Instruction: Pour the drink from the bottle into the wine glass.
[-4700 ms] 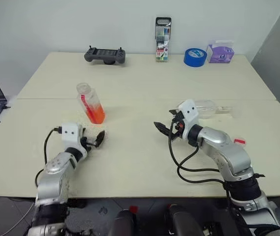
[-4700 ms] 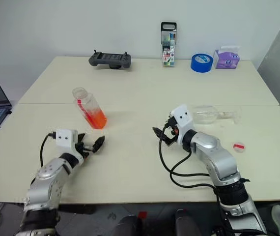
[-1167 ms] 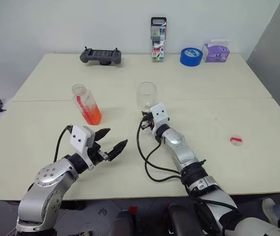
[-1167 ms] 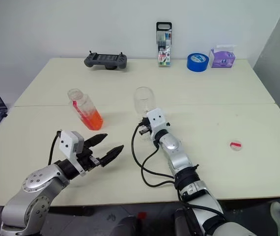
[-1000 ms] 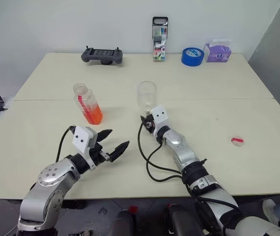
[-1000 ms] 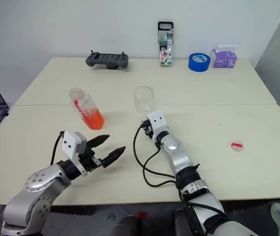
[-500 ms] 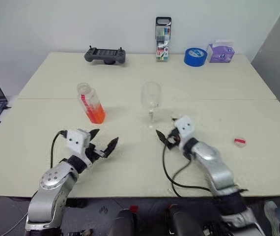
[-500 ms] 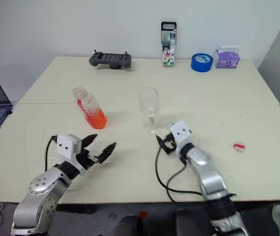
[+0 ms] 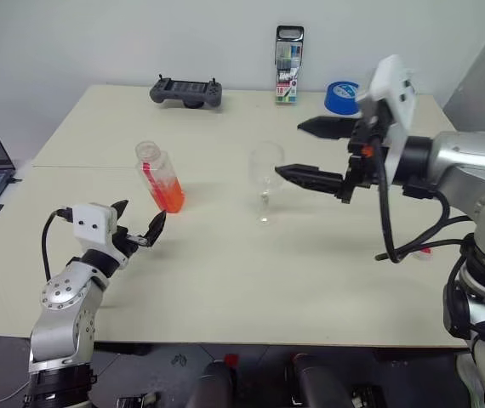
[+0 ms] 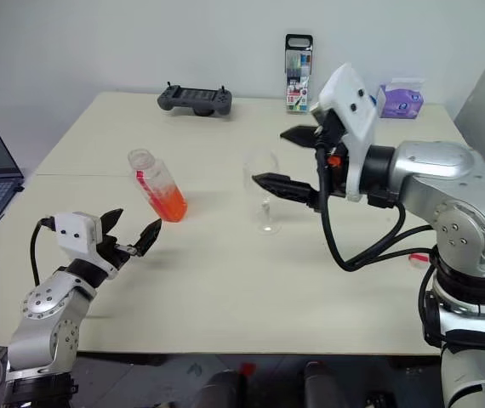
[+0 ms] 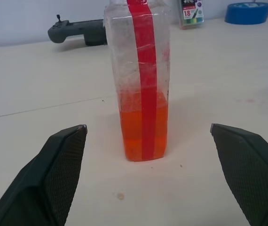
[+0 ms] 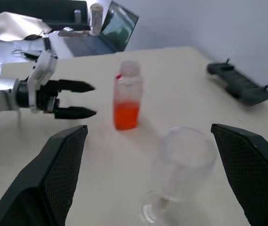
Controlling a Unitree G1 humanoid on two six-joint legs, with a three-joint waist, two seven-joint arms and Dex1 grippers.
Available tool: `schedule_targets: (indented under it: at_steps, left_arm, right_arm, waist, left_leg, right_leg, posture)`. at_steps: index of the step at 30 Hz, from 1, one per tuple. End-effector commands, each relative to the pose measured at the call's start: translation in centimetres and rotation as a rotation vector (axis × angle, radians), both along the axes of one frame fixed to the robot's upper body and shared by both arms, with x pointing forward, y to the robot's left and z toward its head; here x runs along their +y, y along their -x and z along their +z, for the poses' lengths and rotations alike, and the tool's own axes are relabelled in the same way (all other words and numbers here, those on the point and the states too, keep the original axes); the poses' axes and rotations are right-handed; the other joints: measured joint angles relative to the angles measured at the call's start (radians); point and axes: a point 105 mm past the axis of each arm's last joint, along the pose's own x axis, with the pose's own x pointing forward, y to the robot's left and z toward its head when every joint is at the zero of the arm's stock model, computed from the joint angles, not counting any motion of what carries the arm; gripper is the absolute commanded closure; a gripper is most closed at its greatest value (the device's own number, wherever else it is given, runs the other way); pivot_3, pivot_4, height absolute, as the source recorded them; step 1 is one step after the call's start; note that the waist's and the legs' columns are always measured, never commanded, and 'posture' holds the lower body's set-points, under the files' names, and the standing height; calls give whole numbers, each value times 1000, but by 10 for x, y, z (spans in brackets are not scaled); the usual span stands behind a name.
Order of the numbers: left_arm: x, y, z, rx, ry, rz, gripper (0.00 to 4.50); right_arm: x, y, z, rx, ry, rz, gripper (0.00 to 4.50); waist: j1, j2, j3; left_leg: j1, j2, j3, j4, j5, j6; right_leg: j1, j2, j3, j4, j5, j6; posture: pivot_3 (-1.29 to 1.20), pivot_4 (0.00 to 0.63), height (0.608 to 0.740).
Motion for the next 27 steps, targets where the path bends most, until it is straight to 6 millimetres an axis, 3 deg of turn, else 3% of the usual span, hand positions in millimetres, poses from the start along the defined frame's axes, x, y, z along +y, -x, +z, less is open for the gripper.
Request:
schedule_targets:
  at_steps: [1,9,20,27]
  left_arm:
    - [-6,-5,23,-60,-42,-8,0]
    - [-17,-22,31,-63,-31,-32,0]
    - [-11,-58,35,-95,34,29,0]
    - [-21,-71,40,-137,65,-23,0]
  right_arm:
    - [5,3,9,-41,0,19,24]
    - [8,-1,6,-40,6,24,24]
    - [10,-2,3,-54,-2,14,24]
    - [11,3,0,-64,11,22,24]
  waist:
    - [0,0,0]
    - [-1,0,0]
    - [-3,0,0]
    - [-3,0,0]
  left_leg:
    - [-1,0,0,0,0,0]
    - [-3,0,0,0,0,0]
    - [-4,0,1,0,0,0]
    - [-8,0,2,2,0,0]
  right_leg:
    - [0,0,0,-2,1,1]
    - [-2,0,0,-2,1,1]
    - [-4,0,0,-1,1,1]
    - [-8,0,-1,0,1,1]
  posture:
    - [0,150,740]
    - [0,150,740]
    - [0,150,740]
    - [0,150,740]
